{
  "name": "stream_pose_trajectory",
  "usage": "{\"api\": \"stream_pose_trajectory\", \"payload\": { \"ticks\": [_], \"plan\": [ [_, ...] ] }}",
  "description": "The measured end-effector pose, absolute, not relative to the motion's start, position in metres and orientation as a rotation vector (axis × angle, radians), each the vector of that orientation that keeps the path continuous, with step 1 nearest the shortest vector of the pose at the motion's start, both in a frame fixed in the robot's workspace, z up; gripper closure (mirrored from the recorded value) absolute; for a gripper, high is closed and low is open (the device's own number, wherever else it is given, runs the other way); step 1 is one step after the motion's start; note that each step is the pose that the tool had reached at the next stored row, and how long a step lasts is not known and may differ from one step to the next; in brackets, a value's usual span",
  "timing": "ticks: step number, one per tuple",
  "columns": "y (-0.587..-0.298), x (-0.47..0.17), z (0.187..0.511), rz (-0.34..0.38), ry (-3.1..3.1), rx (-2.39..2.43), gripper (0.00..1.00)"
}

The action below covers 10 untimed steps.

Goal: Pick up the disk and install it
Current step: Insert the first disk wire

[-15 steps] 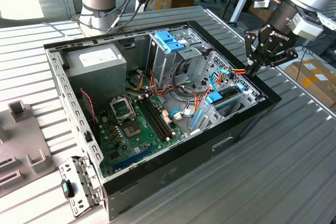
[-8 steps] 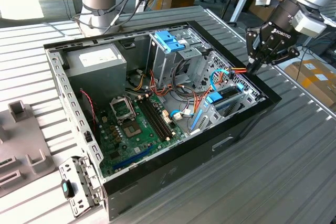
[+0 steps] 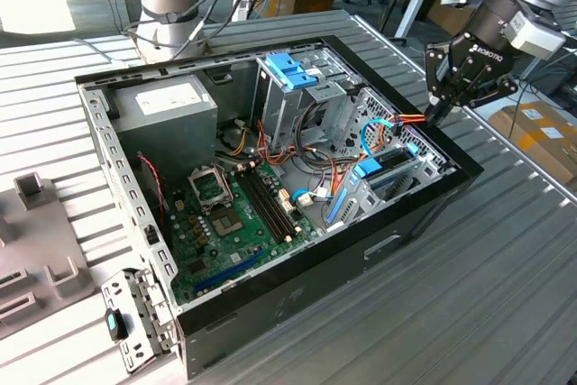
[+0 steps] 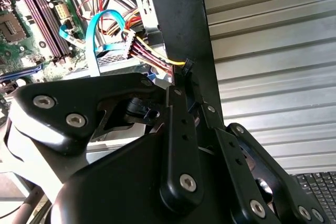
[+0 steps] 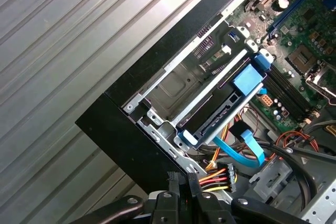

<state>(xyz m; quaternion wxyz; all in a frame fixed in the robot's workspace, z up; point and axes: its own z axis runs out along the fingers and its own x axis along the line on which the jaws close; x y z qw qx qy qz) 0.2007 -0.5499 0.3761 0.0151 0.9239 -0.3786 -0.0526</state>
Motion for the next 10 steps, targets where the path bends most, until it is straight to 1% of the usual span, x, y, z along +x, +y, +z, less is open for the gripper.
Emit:
{"api": "stream_pose_trajectory", "payload": {
  "ticks": [10],
  "plan": [
    [-0.550, 0.201, 0.387, -0.166, -1.179, 2.878, 0.81]
  ]
}}
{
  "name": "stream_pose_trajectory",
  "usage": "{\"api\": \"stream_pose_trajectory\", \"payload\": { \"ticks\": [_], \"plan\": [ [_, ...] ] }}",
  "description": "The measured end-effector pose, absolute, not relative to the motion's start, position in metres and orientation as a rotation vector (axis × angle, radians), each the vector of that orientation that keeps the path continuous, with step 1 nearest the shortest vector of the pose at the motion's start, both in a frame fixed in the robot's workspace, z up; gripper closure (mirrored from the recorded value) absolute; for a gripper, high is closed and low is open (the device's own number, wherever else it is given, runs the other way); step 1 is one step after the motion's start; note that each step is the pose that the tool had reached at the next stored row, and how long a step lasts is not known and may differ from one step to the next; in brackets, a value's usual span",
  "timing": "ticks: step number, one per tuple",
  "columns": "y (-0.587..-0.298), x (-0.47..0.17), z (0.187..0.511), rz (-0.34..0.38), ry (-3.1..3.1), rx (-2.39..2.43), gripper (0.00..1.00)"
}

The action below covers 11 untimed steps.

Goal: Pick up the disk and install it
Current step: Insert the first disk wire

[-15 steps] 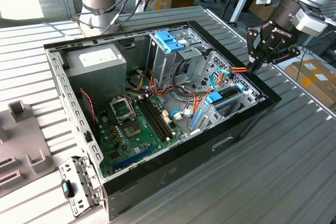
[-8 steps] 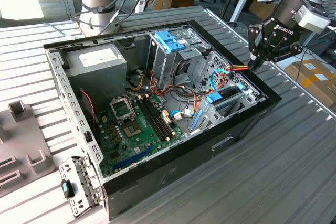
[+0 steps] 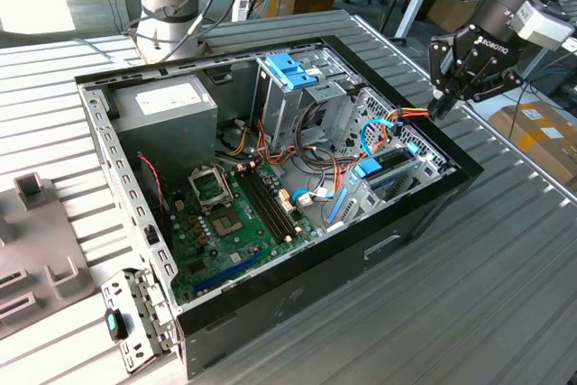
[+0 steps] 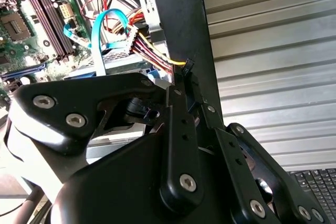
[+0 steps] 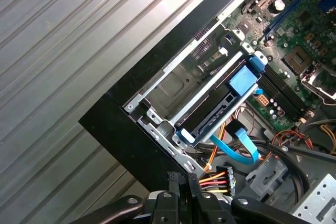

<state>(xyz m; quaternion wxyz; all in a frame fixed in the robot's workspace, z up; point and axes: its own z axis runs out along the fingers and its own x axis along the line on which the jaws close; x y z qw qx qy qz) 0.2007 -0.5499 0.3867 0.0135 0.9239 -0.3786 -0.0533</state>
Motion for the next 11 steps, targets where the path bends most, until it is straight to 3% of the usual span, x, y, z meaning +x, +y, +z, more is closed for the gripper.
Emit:
{"api": "stream_pose_trajectory", "payload": {
  "ticks": [11],
  "plan": [
    [-0.5499, 0.2007, 0.3961, -0.167, -1.180, 2.880, 0.81]
  ]
}}
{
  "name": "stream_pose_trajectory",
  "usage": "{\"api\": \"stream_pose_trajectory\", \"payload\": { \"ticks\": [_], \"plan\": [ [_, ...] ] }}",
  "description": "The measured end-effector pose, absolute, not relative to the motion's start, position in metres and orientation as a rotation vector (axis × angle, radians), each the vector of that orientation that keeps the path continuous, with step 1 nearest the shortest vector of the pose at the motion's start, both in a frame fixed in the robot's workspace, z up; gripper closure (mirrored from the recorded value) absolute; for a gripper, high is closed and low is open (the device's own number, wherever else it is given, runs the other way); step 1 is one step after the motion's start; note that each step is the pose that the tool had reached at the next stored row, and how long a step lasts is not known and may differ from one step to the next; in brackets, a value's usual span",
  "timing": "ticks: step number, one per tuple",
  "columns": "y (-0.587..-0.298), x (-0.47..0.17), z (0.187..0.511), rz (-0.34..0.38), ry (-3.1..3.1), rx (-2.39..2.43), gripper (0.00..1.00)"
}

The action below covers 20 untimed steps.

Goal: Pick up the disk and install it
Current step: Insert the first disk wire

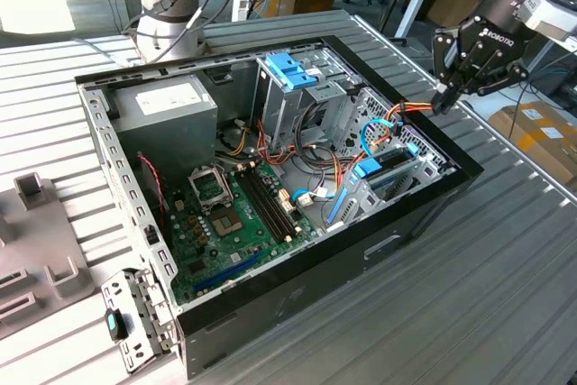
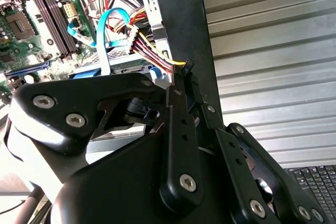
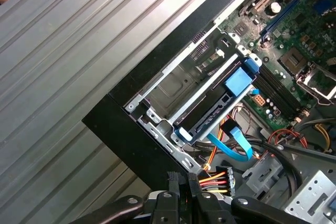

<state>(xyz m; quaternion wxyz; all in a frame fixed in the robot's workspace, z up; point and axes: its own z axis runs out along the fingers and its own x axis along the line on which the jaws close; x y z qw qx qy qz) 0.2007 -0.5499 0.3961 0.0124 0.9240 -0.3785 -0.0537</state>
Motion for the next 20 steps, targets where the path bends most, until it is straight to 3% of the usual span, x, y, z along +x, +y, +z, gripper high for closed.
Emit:
{"api": "stream_pose_trajectory", "payload": {
  "ticks": [20],
  "plan": [
    [-0.5499, 0.1928, 0.3972, -0.168, -1.180, 2.880, 0.83]
  ]
}}
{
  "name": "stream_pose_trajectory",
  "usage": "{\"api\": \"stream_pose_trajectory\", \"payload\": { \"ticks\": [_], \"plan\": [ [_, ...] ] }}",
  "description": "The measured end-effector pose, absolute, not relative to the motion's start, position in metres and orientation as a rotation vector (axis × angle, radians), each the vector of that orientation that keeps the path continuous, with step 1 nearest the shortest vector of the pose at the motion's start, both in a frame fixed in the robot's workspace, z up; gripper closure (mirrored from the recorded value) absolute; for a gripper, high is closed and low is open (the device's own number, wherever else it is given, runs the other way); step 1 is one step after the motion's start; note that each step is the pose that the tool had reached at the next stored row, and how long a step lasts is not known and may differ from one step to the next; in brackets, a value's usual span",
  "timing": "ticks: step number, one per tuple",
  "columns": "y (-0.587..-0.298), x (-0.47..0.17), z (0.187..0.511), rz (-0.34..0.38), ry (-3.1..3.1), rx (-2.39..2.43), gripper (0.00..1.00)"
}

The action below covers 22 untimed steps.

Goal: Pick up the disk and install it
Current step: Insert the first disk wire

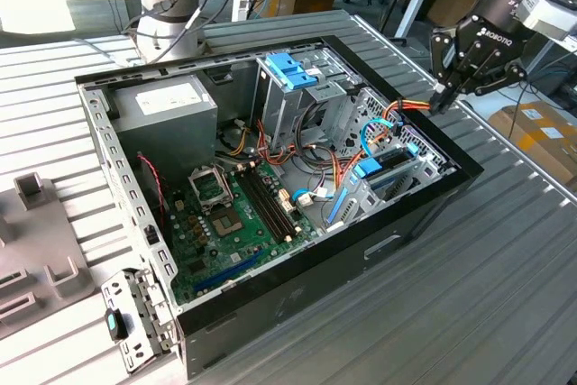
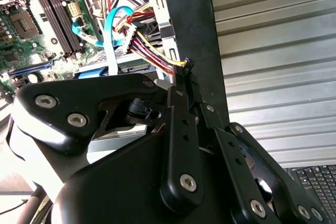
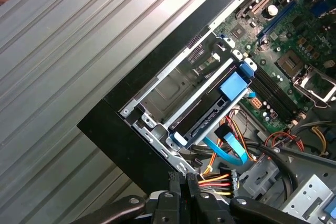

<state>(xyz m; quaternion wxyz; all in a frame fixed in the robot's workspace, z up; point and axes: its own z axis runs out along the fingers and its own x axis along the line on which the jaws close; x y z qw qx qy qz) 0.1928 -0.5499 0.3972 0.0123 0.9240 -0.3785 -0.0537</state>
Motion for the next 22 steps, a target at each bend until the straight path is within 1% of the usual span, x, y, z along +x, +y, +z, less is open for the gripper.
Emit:
{"api": "stream_pose_trajectory", "payload": {
  "ticks": [2, 22],
  "plan": [
    [-0.550, 0.181, 0.397, -0.167, -1.180, 2.880, 0.83],
    [-0.550, 0.154, 0.397, -0.167, -1.180, 2.880, 0.83]
  ]
}}
